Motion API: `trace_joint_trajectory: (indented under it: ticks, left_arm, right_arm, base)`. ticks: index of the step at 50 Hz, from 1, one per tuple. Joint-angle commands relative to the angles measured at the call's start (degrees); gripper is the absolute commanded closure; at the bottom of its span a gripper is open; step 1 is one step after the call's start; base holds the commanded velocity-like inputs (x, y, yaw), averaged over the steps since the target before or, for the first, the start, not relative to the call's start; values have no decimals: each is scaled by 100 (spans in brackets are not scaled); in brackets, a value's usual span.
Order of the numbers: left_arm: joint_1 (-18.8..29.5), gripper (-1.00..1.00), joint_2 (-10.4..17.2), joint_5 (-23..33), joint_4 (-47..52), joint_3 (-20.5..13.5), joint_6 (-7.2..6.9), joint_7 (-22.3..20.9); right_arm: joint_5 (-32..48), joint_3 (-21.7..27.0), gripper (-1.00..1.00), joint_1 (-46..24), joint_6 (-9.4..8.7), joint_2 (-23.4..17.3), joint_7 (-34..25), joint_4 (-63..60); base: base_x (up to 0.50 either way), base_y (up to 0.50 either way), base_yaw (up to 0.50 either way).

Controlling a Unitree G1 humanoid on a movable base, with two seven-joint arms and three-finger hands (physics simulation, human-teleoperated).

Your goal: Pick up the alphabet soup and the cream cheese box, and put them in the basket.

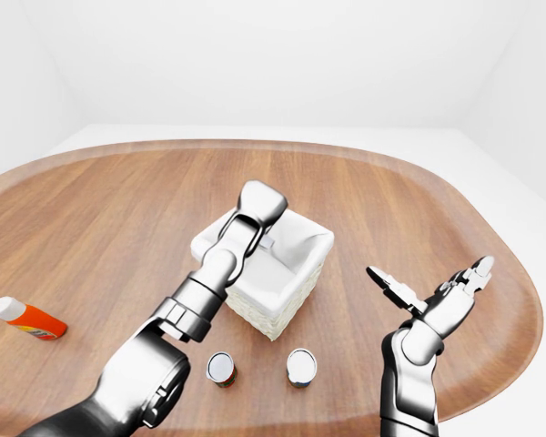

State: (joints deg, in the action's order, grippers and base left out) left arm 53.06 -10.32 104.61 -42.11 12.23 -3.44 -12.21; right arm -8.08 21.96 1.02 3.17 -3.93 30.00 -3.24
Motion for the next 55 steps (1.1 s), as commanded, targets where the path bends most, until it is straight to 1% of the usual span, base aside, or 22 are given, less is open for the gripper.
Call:
trace_joint_trajectory:
  ticks: [1,3,4,5,6,9,14,16,18,22,24,27,29,34,37,40,47,48,51,52,53,55]
  left_arm:
    - [99,100,-133,-117,-379,84,-156,271]
    - [113,100,-160,-140,-417,76,-156,284]
    - [170,100,-204,-182,-559,52,-156,358]
    - [152,100,-225,-176,-531,80,-156,336]
    - [144,100,-237,-168,-549,100,-156,343]
    - [234,100,-221,-188,-793,71,-156,461]
    - [198,100,-220,-201,-777,104,-156,428]
    - [200,100,-239,-212,-778,106,-156,420]
    - [231,100,-273,-231,-930,100,-156,518]
    - [312,100,-290,-296,-1233,93,-156,663]
    - [346,100,-297,-370,-1380,74,-156,726]
    - [368,100,-290,-393,-1408,99,-156,740]
    - [351,-100,-293,-422,-1309,111,-156,727]
    - [325,-100,-295,-432,-1185,120,-156,642]
    - [326,-100,-288,-433,-1179,125,-156,628]
    - [313,-100,-257,-507,-1116,81,-156,584]
    - [254,-100,-222,-517,-1057,107,-156,546]
    - [227,-100,-210,-503,-915,118,-156,471]
    - [150,-100,-186,-433,-622,126,-156,318]
    - [99,-100,-171,-393,-477,121,-156,187]
    - [14,-100,-163,-344,-248,151,-156,50]
    - [-93,-100,-176,-296,75,129,-156,-111]
  right_arm:
    - [9,-5,-100,7,-16,4,0,-25]
    - [8,-2,-100,17,-47,7,0,-66]
    - [9,-1,-100,8,-45,6,0,-51]
    - [12,0,-100,-4,-17,4,0,-8]
    - [11,0,-100,6,-39,5,0,-40]
    - [5,5,-100,14,-47,10,0,-61]
    - [1,11,-100,-4,-39,-2,0,-26]
    - [6,8,-100,-20,-4,-6,0,26]
    - [-3,6,-100,0,-43,-3,0,-39]
    - [13,-2,-100,-11,14,-2,0,27]
    - [-2,4,-100,10,-16,1,0,-31]
    - [9,2,-100,-14,43,-2,0,55]
    - [9,-5,-100,5,-4,-1,0,-10]
    - [10,-4,-100,-13,60,-2,0,74]
    - [13,-9,-100,-11,67,-3,0,76]
    - [5,-7,-100,20,-16,2,0,-37]
    - [11,0,-100,10,39,4,0,25]
    - [13,1,-100,-4,73,-1,0,76]
    - [8,0,-100,2,67,-6,0,67]
    - [2,3,-100,7,64,-6,0,62]
    - [-3,4,-100,24,17,-4,0,-4]
    - [3,7,-100,2,64,-6,0,63]
  base:
    - [0,0,0]
    - [0,0,0]
    - [0,0,0]
    - [0,0,0]
    - [0,0,0]
    - [0,0,0]
    - [0,0,0]
    - [0,0,0]
    - [0,0,0]
    - [0,0,0]
    - [0,0,0]
    - [0,0,0]
    - [0,0,0]
    - [0,0,0]
    - [0,0,0]
    - [0,0,0]
    - [0,0,0]
    - [0,0,0]
    - [0,0,0]
    - [0,0,0]
    - [0,0,0]
    - [0,0,0]
